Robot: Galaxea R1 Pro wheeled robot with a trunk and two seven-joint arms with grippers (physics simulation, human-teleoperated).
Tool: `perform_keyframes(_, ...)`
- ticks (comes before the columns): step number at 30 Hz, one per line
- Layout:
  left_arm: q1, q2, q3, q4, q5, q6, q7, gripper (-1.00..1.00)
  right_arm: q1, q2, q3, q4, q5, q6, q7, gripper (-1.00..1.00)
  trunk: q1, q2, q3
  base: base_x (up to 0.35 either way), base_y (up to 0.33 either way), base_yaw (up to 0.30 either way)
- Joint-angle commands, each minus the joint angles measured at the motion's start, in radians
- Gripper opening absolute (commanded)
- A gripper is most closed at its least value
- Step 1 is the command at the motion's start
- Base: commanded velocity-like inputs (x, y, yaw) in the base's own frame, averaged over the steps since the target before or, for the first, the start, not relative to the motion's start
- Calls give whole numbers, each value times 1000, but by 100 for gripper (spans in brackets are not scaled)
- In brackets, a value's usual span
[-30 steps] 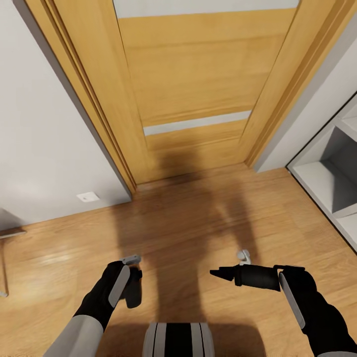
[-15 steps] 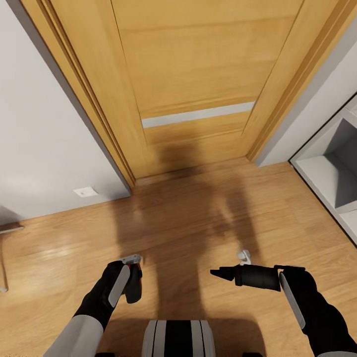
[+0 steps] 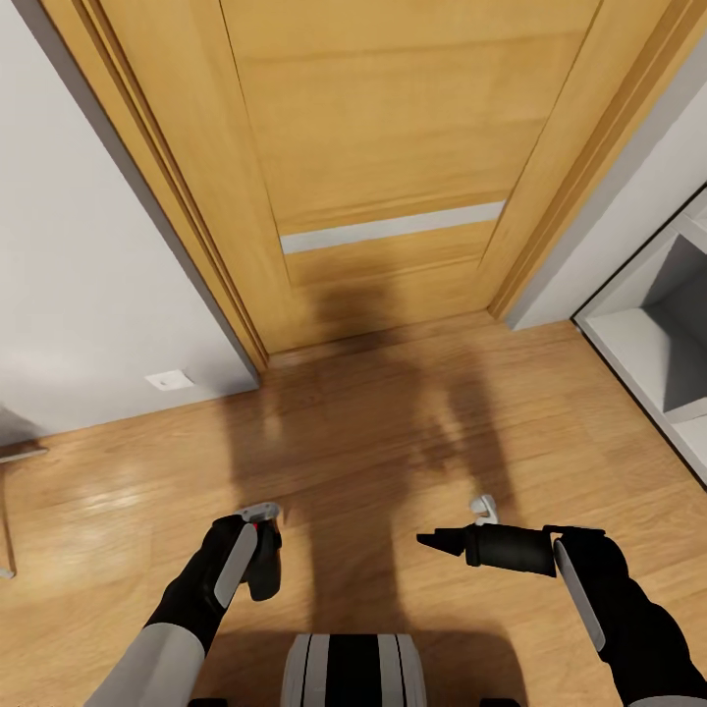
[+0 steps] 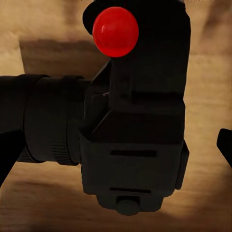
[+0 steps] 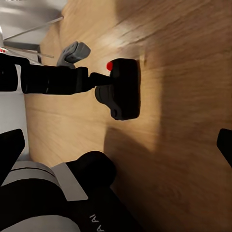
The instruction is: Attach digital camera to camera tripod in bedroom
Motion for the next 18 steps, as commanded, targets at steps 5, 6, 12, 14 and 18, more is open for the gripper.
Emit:
perform_keyframes(5, 0, -1, 2, -1, 11, 1, 8, 100, 0, 0, 0, 0, -6, 8, -1, 100, 0, 0, -1, 0, 0, 0)
perform_keyframes(6, 0, -1, 2, -2, 11, 1, 8, 100, 0, 0, 0, 0, -6, 8, -1, 100, 0, 0, -1, 0, 0, 0)
perform_keyframes(12, 0, -1, 2, -4, 11, 2, 8, 100, 0, 0, 0, 0, -6, 8, -2, 100, 0, 0, -1, -79, 0, 0)
perform_keyframes(14, 0, -1, 2, -4, 11, 2, 8, 100, 0, 0, 0, 0, -6, 8, -2, 100, 0, 0, -1, -71, 0, 0)
perform_keyframes(18, 0, -1, 2, -4, 11, 2, 8, 100, 0, 0, 0, 0, -6, 8, -2, 100, 0, 0, -1, -34, 0, 0)
